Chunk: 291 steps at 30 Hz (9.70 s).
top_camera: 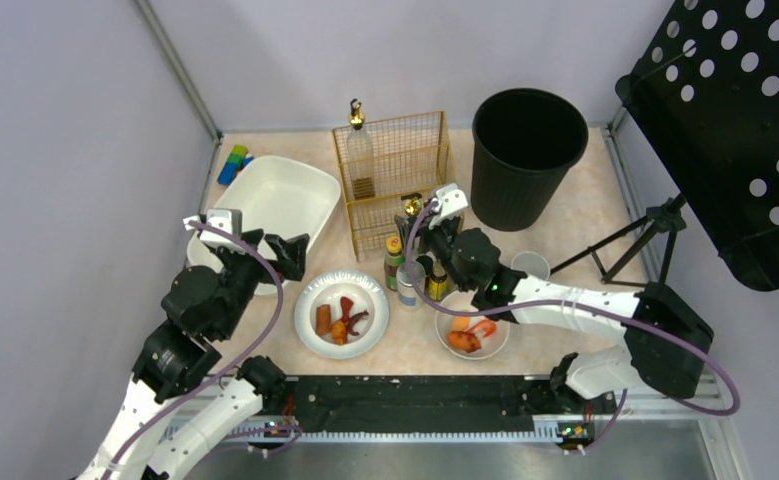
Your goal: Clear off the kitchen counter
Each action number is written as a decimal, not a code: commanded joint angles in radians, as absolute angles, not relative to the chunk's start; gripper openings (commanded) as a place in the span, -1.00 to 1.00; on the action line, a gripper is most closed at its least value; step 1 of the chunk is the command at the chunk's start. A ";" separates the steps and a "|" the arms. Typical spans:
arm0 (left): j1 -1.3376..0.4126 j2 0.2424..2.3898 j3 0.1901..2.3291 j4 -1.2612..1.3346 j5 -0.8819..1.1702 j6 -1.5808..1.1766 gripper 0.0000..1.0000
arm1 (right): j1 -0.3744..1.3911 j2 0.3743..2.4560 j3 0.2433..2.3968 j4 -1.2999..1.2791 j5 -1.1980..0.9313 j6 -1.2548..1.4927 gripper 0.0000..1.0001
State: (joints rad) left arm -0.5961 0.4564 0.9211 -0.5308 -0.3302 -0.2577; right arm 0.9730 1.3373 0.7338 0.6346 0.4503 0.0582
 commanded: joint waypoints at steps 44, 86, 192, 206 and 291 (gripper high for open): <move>-0.591 0.481 0.916 -0.502 -0.334 -0.239 0.96 | 0.986 1.269 1.041 0.697 0.534 -0.242 -1.00; -0.588 0.477 0.919 -0.508 -0.316 -0.244 0.96 | 0.780 1.945 2.031 0.602 0.624 -0.230 -1.00; -0.586 0.502 0.908 -0.507 -0.339 -0.236 0.96 | 0.872 1.306 1.225 0.168 0.475 0.079 0.60; -0.587 0.520 0.908 -0.511 -0.334 -0.236 0.96 | 0.879 1.294 1.156 -0.115 0.150 0.235 0.81; -0.586 0.533 0.917 -0.522 -0.312 -0.236 0.95 | 1.032 1.429 1.678 -0.312 0.438 -0.009 -1.00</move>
